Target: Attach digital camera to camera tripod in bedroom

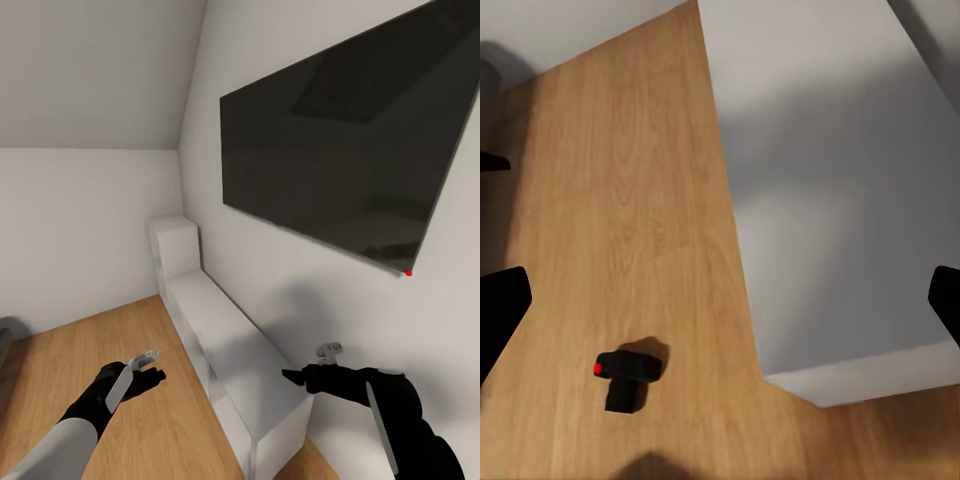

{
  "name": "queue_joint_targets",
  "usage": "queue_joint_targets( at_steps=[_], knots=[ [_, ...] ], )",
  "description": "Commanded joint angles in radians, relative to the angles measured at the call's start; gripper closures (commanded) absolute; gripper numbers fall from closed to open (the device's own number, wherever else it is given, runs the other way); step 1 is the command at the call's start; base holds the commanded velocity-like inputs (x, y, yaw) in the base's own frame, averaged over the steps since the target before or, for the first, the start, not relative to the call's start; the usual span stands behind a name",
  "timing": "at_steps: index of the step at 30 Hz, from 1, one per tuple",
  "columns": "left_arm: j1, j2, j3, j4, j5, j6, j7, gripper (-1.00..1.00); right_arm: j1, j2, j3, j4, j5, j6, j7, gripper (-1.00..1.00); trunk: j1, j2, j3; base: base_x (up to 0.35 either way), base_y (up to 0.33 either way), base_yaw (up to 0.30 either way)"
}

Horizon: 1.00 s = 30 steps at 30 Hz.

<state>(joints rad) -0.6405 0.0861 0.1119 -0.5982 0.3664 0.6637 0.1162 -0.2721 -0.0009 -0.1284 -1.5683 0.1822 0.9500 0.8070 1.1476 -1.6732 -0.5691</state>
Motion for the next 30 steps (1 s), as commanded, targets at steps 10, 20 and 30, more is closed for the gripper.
queue_joint_targets(
  at_steps=[10,20,30],
  knots=[
    [0.000,-0.001,0.007,0.007,0.013,0.007,0.009,-1.00,-0.001,-0.002,0.007,-0.001,0.002,0.001,0.171,-1.00,0.038,-0.071,-0.033,0.000,0.000,0.000],
    [0.000,0.000,0.005,0.048,0.018,0.004,0.010,-1.00,-0.001,-0.009,-0.004,-0.001,0.005,-0.007,0.303,-1.00,0.077,-0.141,-0.064,0.000,0.000,0.000],
    [-0.001,0.001,0.005,0.062,0.016,-0.001,0.010,-1.00,-0.001,-0.015,-0.030,-0.001,0.000,-0.013,0.359,-1.00,0.115,-0.211,-0.095,0.000,0.000,0.000]
  ],
)
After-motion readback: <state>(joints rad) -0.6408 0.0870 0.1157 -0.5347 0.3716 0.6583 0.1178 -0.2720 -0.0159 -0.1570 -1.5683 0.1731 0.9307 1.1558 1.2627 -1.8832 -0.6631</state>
